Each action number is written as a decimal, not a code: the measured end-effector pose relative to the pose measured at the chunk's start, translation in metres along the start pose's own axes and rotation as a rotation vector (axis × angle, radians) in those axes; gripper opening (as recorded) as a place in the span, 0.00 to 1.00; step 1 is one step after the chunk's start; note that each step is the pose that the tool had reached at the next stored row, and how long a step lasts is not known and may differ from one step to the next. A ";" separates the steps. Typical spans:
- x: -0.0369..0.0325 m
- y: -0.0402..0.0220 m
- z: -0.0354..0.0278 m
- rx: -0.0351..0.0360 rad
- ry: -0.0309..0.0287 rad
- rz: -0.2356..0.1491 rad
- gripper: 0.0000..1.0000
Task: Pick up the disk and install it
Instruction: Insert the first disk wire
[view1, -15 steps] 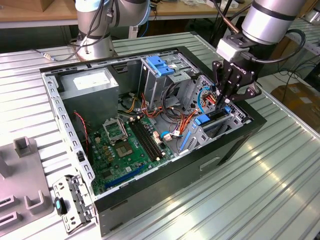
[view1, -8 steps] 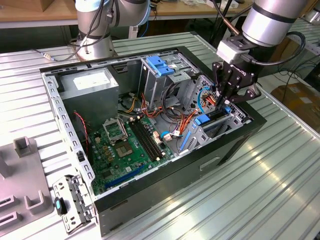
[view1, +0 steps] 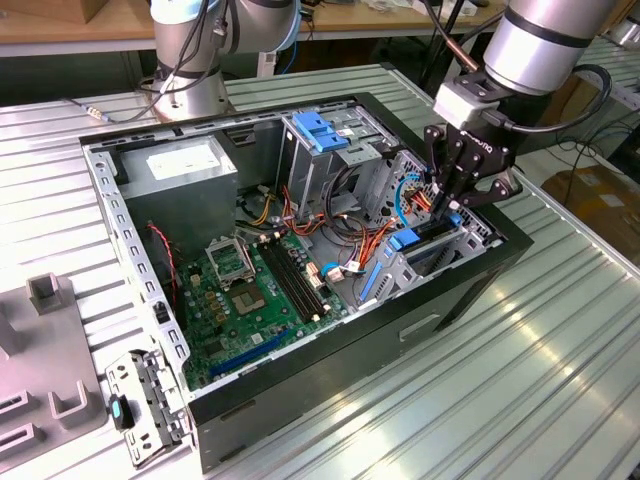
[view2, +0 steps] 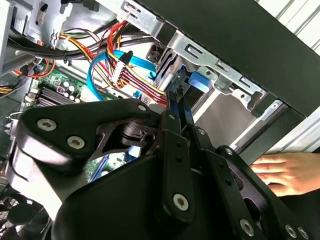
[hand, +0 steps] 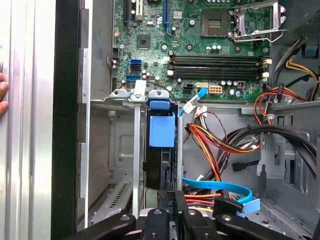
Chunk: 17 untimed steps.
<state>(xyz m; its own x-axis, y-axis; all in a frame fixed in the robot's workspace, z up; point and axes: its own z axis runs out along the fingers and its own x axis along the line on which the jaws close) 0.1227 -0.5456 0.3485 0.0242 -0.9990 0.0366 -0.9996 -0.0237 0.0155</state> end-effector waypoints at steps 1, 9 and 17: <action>0.0007 0.0000 0.0000 0.0000 0.0002 0.000 0.17; 0.0014 0.0000 0.0019 0.0000 0.0003 0.000 0.17; 0.0014 -0.0002 0.0042 0.0000 -0.0001 0.000 0.17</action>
<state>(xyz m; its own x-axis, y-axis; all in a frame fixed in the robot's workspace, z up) 0.1229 -0.5471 0.3444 0.0244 -0.9990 0.0364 -0.9996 -0.0239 0.0155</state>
